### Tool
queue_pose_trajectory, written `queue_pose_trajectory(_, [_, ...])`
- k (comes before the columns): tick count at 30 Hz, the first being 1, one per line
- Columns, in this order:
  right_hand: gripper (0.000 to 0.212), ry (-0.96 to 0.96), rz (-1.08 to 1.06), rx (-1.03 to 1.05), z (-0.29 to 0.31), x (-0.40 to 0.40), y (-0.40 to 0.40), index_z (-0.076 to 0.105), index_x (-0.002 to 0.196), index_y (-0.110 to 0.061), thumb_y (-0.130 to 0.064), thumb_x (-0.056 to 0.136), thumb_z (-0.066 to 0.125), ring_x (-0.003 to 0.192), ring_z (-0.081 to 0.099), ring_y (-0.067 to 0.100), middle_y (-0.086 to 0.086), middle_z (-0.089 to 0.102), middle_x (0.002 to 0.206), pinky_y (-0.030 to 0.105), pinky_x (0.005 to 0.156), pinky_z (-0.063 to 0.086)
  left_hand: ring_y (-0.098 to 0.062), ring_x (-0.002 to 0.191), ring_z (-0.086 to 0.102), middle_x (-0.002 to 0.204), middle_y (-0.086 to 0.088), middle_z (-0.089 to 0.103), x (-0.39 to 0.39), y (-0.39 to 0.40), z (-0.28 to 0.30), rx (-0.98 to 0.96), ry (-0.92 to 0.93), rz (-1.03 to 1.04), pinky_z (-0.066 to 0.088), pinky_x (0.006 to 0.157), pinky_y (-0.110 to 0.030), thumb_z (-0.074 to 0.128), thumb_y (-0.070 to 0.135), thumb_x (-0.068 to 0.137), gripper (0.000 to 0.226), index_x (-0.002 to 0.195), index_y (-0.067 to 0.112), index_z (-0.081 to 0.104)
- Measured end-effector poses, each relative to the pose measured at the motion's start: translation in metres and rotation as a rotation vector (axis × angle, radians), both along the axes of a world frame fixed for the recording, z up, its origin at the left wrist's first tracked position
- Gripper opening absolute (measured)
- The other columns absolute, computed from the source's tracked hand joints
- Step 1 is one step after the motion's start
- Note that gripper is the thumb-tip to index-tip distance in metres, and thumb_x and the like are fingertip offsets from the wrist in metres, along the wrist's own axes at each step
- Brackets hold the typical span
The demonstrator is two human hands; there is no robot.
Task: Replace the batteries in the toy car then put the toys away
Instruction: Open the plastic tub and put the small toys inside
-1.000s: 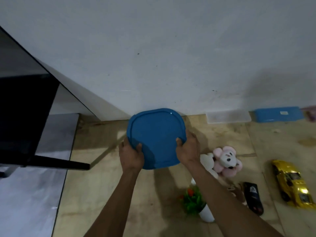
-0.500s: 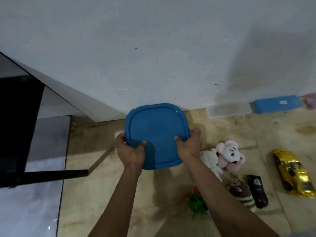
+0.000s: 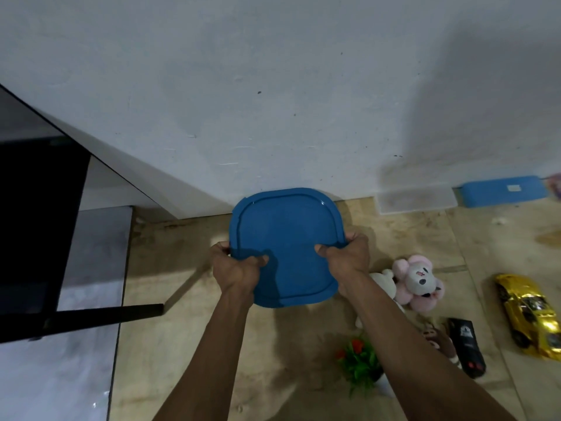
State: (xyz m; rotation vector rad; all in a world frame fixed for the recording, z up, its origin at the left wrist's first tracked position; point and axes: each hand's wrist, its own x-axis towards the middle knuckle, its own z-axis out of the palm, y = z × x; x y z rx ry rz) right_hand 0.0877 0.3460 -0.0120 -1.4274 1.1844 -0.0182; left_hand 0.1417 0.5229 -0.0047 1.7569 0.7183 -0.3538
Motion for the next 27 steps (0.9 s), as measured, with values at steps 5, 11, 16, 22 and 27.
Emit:
queue_pose_trajectory(5, [0.055, 0.027, 0.06, -0.123, 0.0, -0.003, 0.0, 0.044, 0.109, -0.011, -0.016, 0.074, 0.086, 0.083, 0.06, 0.014, 0.001, 0.057, 0.101, 0.026, 0.059, 0.049, -0.021, 0.091, 0.064, 0.108, -0.006, 0.063, 0.002, 0.0, 0.003, 0.017, 0.008, -0.015, 0.055, 0.069, -0.029, 0.091, -0.007, 0.058, 0.071, 0.115, 0.006, 0.051])
queue_pose_trajectory(11, [0.06, 0.082, 0.103, -0.171, 0.009, 0.002, -0.003, 0.048, 0.107, -0.009, -0.025, 0.068, 0.091, 0.089, 0.062, 0.022, 0.004, 0.06, 0.103, 0.03, 0.064, 0.052, -0.018, 0.088, 0.065, 0.108, -0.007, 0.066, 0.009, 0.005, 0.002, 0.023, 0.036, -0.054, 0.053, 0.061, -0.025, 0.094, -0.002, 0.057, 0.069, 0.114, 0.004, 0.057])
queue_pose_trajectory(16, [0.062, 0.105, 0.091, -0.14, 0.007, -0.001, -0.008, 0.055, 0.107, -0.008, -0.028, 0.063, 0.094, 0.087, 0.067, 0.023, 0.005, 0.067, 0.102, 0.036, 0.07, 0.059, -0.029, 0.096, 0.068, 0.112, -0.009, 0.069, 0.016, 0.012, -0.001, 0.002, 0.08, -0.093, 0.064, 0.076, -0.045, 0.093, -0.001, 0.049, 0.073, 0.113, 0.008, 0.06])
queue_pose_trajectory(22, [0.057, 0.043, 0.117, -0.177, 0.009, -0.008, -0.003, 0.046, 0.109, -0.01, -0.028, 0.074, 0.088, 0.087, 0.062, 0.02, 0.002, 0.06, 0.102, 0.036, 0.07, 0.056, -0.022, 0.095, 0.064, 0.11, -0.005, 0.062, 0.005, 0.01, 0.001, -0.004, -0.022, -0.082, 0.06, 0.073, -0.035, 0.085, -0.011, 0.065, 0.064, 0.115, 0.009, 0.051])
queue_pose_trajectory(27, [0.053, -0.025, 0.154, -0.328, 0.004, -0.019, 0.01, 0.041, 0.108, -0.021, -0.032, 0.078, 0.083, 0.099, 0.061, 0.022, 0.004, 0.056, 0.114, 0.034, 0.075, 0.056, -0.011, 0.093, 0.062, 0.109, 0.0, 0.062, -0.006, 0.011, 0.005, -0.007, -0.109, -0.103, 0.053, 0.067, -0.024, 0.088, -0.007, 0.063, 0.067, 0.117, 0.011, 0.052])
